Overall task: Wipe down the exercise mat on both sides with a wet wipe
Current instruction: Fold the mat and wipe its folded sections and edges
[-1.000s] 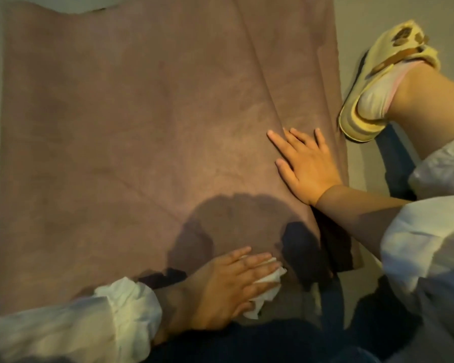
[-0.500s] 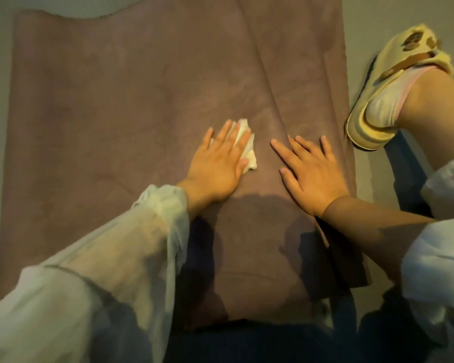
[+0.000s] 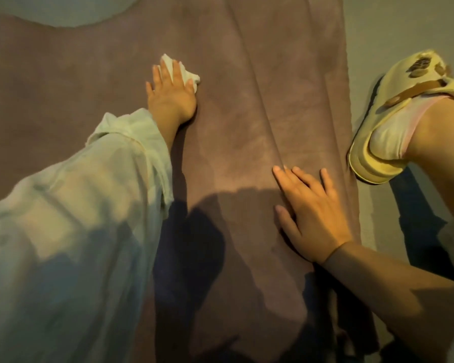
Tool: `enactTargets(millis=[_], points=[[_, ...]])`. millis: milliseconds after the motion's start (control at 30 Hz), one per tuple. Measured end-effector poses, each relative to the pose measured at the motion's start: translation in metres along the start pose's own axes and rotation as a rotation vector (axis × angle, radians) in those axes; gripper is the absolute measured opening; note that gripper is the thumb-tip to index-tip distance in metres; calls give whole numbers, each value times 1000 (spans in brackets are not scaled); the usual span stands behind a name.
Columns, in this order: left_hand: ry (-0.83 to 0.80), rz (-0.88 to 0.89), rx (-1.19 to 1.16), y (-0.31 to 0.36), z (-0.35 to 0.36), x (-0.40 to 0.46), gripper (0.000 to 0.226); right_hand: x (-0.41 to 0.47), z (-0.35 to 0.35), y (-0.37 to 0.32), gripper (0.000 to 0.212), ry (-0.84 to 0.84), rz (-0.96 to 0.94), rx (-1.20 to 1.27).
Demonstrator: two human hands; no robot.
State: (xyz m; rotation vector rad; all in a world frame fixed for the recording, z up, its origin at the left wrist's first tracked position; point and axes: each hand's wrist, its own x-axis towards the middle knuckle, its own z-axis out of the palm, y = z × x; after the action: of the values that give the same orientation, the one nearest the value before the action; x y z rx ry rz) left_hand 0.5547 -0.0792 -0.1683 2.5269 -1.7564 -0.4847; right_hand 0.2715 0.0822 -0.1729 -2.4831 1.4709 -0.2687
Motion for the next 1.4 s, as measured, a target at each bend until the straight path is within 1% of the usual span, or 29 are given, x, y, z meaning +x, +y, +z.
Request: enactTargets(millis=[100, 200, 300, 367, 533, 667, 733, 867, 967, 1033, 1133, 1200, 1267, 1400], points=[[-28, 137, -19, 7, 6, -18, 55, 1, -1, 0, 68, -17, 31, 13], [-56, 364, -29, 23, 16, -56, 57, 0, -2, -1, 68, -46, 43, -17], [-75, 559, 107, 34, 32, -108, 59, -1, -3, -3, 61, -18, 55, 12], [-89, 649, 173, 37, 44, -148, 60, -2, -5, -4, 55, 18, 66, 46], [-150, 750, 174, 40, 65, -240, 62, -7, -9, -7, 41, 64, 68, 57], [-174, 834, 134, 35, 76, -303, 62, -20, -13, -8, 37, 89, 119, -38], [-156, 891, 159, 35, 81, -329, 61, -34, -15, -6, 36, 82, 133, -64], [-91, 899, 227, 33, 93, -355, 58, -58, -18, 7, 41, 38, 94, -111], [-67, 887, 215, 37, 96, -347, 58, -64, -17, 14, 43, 84, 258, -68], [-62, 788, 186, 48, 92, -332, 58, -64, -14, 15, 44, 98, 340, -10], [-1, 623, 124, 66, 87, -293, 58, -62, -9, 16, 45, 95, 345, 24], [9, 553, 147, 73, 83, -258, 58, -63, -7, 17, 45, 101, 344, 15], [37, 509, 173, 74, 75, -222, 58, -61, -7, 18, 46, 109, 348, 6], [59, 485, 199, 76, 59, -162, 57, -59, -6, 18, 48, 104, 349, -22]])
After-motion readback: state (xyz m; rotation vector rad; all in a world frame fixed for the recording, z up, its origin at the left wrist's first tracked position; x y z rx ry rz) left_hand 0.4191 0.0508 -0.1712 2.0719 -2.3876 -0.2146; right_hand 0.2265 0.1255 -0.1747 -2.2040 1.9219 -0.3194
